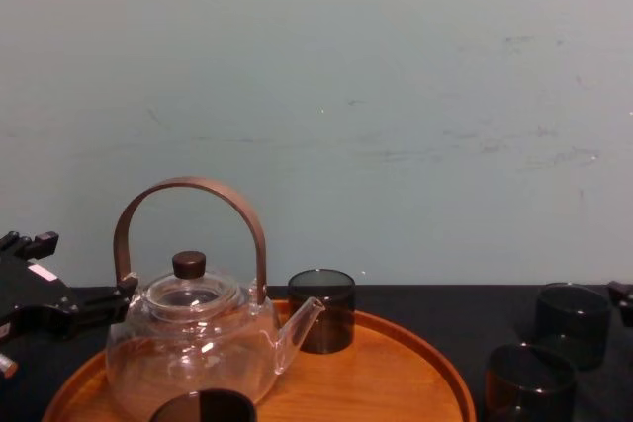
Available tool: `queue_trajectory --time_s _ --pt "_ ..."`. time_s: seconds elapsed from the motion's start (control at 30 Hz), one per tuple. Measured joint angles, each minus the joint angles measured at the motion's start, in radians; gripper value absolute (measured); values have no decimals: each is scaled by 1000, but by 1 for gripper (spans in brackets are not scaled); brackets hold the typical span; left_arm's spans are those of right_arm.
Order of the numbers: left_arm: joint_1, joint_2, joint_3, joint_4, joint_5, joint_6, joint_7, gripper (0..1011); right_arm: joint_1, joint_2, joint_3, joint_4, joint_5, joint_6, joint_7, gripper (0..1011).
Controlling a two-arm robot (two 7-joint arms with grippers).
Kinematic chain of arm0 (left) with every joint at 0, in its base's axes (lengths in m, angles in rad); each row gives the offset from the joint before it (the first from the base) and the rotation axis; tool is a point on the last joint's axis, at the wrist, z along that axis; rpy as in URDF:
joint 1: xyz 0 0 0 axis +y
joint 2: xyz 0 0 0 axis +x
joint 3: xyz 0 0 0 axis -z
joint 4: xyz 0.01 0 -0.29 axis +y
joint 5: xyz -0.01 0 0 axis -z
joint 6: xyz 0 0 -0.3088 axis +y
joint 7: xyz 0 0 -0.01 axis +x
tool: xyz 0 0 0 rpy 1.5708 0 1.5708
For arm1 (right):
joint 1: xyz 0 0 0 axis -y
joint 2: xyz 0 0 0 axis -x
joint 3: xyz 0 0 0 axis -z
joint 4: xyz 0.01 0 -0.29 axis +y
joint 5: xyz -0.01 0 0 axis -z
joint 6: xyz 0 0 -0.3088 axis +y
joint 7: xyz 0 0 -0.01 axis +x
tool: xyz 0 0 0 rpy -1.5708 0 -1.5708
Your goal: Pick up the glass from the table and place it on the tray.
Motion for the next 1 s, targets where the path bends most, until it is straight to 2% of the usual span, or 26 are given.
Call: queue_trajectory --time_s 1.0 --pt "0 0 0 0 0 0 0 1010 0 0 0 0 0 0 0 1002"
